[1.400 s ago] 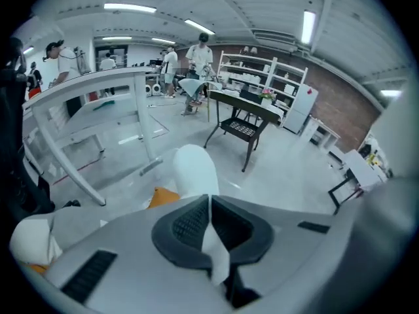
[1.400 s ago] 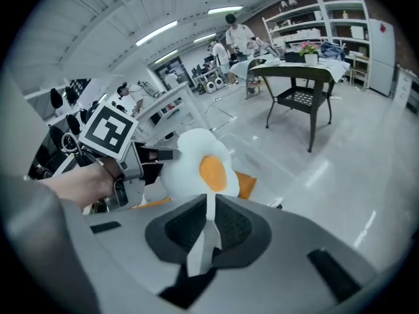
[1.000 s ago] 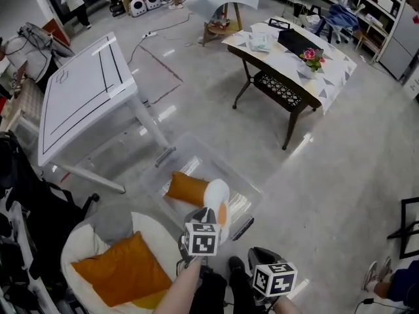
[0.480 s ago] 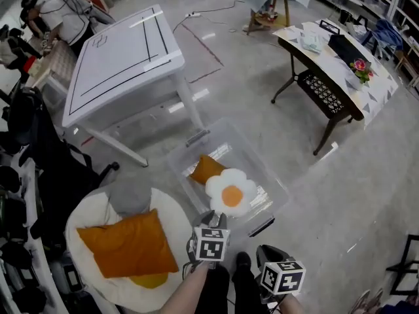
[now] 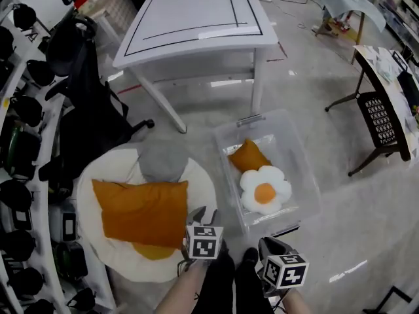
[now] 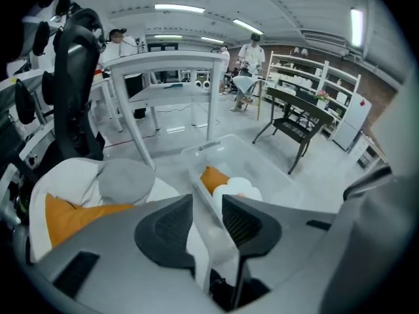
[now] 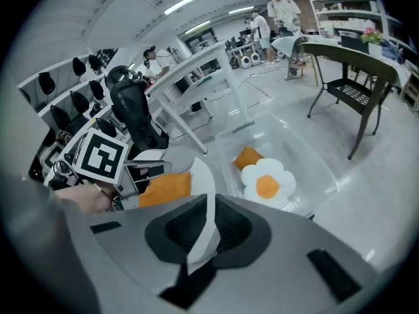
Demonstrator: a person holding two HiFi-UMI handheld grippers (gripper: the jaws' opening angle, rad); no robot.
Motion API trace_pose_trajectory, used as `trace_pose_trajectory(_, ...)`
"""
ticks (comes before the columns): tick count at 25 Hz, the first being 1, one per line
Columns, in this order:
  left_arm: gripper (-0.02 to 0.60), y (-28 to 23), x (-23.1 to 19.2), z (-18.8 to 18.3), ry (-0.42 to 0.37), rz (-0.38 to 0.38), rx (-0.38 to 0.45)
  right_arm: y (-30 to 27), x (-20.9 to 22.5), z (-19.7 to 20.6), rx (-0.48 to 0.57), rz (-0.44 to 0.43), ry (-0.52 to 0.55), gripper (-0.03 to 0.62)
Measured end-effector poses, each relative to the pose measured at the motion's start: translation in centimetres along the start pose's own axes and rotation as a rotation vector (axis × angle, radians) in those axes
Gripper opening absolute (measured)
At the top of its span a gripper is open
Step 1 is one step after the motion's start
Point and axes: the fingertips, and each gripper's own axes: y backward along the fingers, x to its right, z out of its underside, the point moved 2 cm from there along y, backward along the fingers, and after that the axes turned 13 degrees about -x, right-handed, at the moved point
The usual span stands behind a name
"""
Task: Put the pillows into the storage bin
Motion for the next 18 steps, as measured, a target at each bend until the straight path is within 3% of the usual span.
trace_pose_trajectory(9,0.132,-1.5,-11.6,3.9,0.128,-0.081,-0.048,-7.8,-7.2,-3.1,-0.088,-0.051,0.132,0.037)
trace_pose_trajectory(18,0.153,-6.4,-18.7,3.0,0.131,-0.092,-0.088,-15.5,-10.2,-6.6,-0.124,-0.059,0.127,0.037)
